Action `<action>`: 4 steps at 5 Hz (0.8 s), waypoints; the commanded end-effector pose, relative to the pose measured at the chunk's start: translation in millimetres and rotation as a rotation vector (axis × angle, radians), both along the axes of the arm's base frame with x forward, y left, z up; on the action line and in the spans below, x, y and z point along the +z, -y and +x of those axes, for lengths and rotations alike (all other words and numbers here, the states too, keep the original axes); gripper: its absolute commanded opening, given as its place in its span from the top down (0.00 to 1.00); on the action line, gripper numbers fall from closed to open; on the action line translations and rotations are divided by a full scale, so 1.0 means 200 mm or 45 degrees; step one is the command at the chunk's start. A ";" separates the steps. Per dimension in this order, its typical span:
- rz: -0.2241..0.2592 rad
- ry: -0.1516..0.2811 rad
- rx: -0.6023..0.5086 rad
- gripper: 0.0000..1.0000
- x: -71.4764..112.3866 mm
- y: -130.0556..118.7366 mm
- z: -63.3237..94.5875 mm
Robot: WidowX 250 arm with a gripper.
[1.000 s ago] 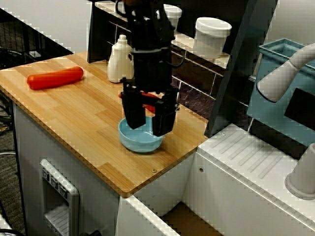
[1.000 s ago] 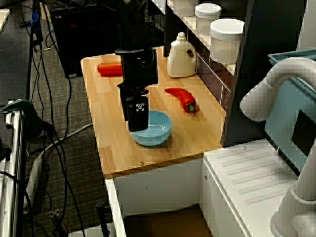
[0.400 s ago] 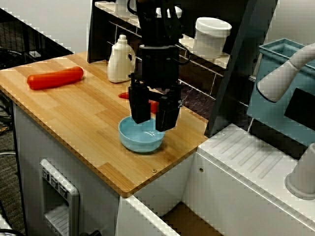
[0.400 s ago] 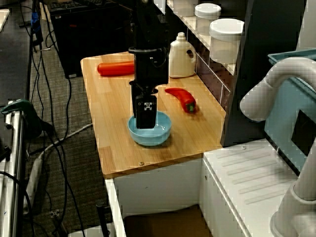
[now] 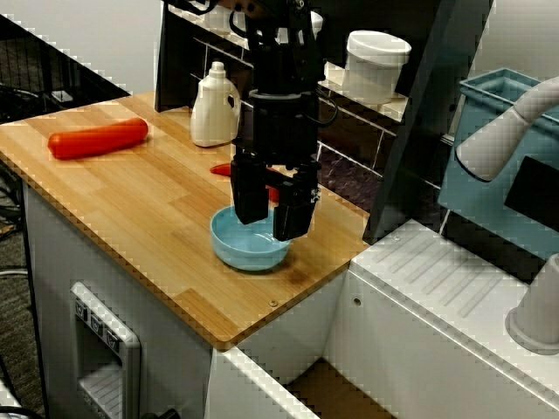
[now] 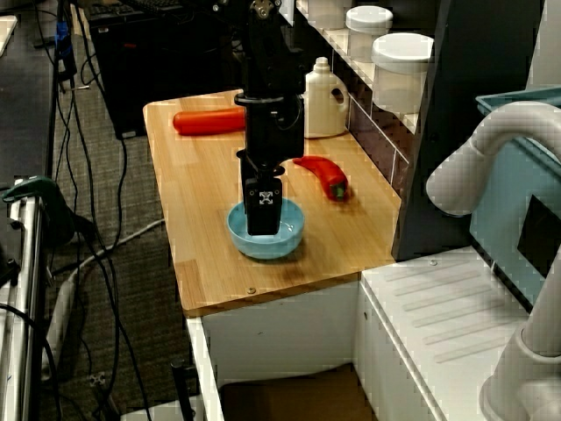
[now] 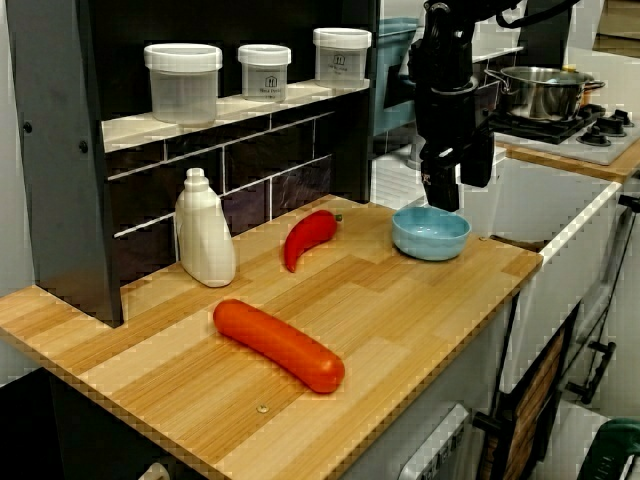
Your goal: Push into sink
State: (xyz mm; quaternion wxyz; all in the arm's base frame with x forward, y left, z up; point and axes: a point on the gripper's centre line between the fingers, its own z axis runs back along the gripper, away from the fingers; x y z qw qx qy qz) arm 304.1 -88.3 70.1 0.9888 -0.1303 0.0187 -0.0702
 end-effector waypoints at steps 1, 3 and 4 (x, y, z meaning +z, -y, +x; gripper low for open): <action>0.036 0.045 0.016 0.00 -0.03 0.01 0.09; 0.082 0.034 0.048 0.00 -0.13 0.08 0.14; 0.077 0.013 0.038 0.00 -0.15 0.16 0.10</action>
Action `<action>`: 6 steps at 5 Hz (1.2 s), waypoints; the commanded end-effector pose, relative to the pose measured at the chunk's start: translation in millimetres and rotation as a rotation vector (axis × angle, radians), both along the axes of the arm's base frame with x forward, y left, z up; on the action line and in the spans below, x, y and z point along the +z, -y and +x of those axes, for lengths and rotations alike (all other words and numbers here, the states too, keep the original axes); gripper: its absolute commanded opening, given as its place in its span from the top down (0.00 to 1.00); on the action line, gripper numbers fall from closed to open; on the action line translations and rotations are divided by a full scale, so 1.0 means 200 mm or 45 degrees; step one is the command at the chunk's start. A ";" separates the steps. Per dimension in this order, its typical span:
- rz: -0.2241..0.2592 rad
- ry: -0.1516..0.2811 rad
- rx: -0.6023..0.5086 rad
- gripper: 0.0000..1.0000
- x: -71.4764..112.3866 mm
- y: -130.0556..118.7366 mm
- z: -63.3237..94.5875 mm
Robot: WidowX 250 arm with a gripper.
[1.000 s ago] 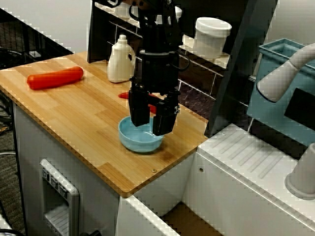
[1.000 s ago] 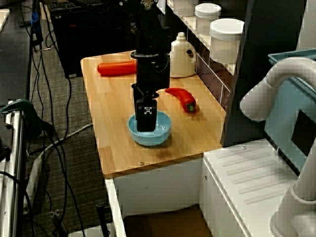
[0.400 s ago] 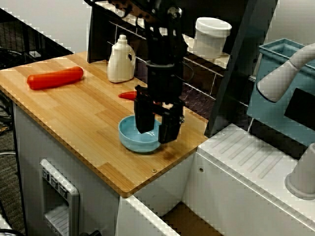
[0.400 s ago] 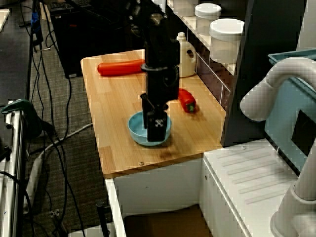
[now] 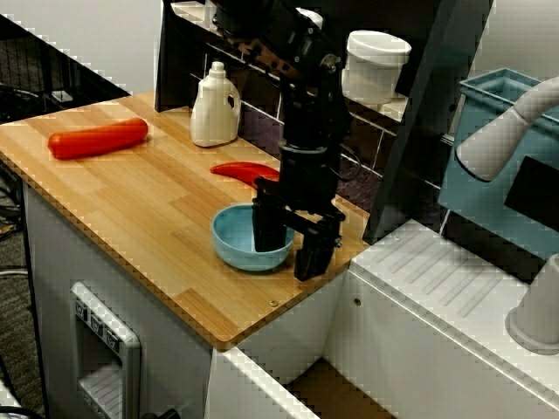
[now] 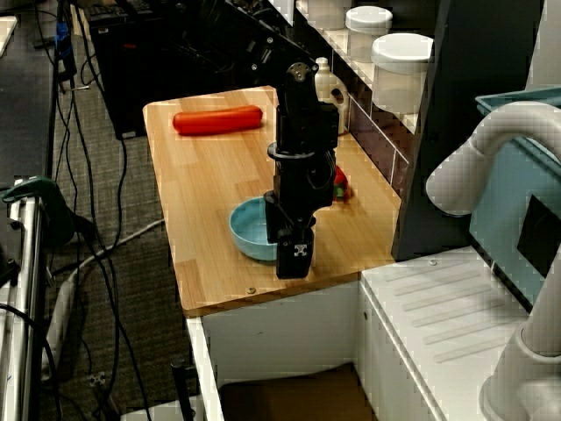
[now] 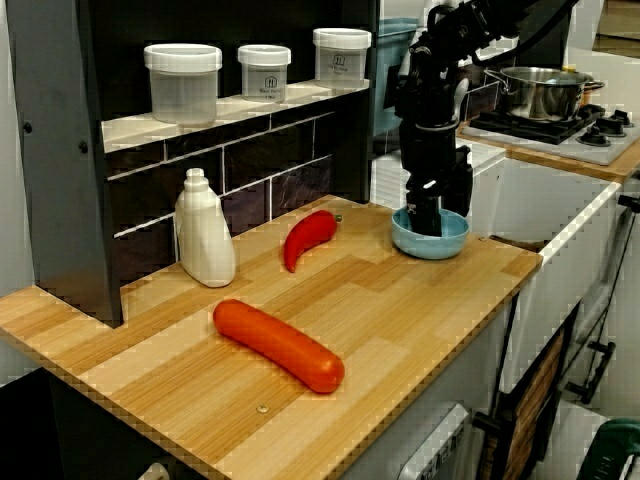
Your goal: Push into sink
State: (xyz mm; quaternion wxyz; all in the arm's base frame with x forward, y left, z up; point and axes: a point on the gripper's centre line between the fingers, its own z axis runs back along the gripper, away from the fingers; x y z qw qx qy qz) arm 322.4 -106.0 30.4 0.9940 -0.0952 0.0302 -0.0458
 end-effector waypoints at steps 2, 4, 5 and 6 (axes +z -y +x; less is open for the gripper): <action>-0.172 -0.152 0.072 0.00 0.13 0.44 -0.09; -0.213 -0.153 0.181 0.00 0.20 0.81 -0.12; -0.172 -0.136 0.289 0.00 0.22 0.89 -0.10; -0.172 -0.136 0.289 0.00 0.22 0.89 -0.10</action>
